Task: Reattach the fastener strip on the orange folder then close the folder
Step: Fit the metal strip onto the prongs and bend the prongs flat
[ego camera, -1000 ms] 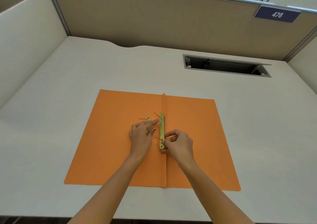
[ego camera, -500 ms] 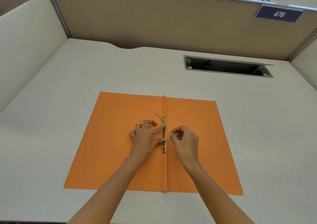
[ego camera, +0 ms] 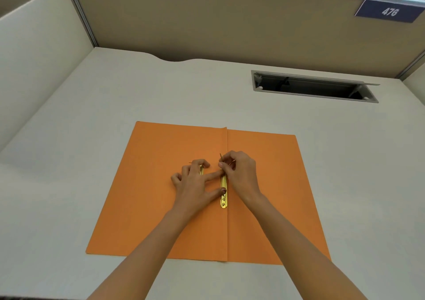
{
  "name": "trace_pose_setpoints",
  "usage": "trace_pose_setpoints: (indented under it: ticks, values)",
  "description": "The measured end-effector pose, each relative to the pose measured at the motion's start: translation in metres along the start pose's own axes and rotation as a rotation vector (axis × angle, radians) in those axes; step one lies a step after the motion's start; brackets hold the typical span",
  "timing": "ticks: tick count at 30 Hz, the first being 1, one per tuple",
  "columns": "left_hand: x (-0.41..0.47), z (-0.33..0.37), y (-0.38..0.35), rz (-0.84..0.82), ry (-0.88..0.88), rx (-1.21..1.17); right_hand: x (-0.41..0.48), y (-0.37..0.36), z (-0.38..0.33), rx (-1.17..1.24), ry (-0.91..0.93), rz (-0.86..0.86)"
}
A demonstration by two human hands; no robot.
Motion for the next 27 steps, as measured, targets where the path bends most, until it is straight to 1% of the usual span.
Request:
trace_pose_setpoints:
  ticks: [3,5,8,10,27]
  values:
    - [0.0,0.0,0.001,0.018,-0.012,0.021,0.004,0.006,0.005,0.018,0.01,0.02]
    - [0.0,0.0,0.001,0.023,-0.004,0.015,0.007,0.009,0.011,0.053,-0.023,0.025]
    - [0.0,-0.001,0.0,0.034,0.007,0.015,0.007,0.012,0.02,0.101,-0.081,-0.001]
    - [-0.002,-0.002,-0.002,0.044,0.012,0.022,0.008,0.013,0.023,0.11,-0.086,-0.016]
    - [-0.005,-0.001,-0.003,0.069,0.013,0.034,0.019,0.003,-0.003,0.002,0.264,-0.012]
Point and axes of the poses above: each hand's wrist, its own x-axis towards the middle knuckle, its own y-axis out of the back of the hand, z = x × y, the point moved 7 cm from there along x, towards the middle knuckle, and after that the axes turned 15 degrees about z, right-handed, at the moved point
